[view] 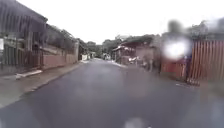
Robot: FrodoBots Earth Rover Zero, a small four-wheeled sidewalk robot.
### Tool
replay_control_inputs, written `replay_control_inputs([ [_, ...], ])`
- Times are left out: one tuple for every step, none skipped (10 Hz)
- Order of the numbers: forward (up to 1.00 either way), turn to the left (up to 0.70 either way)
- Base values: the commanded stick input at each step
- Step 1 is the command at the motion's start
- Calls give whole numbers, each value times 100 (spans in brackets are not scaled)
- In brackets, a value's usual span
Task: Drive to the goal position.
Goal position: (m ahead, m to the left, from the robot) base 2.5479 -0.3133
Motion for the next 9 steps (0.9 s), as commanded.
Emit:
replay_control_inputs([
  [70, 0],
  [70, 0],
  [70, 0],
  [70, 0],
  [70, 0],
  [70, 0],
  [70, 0],
  [70, 0],
  [70, 0],
])
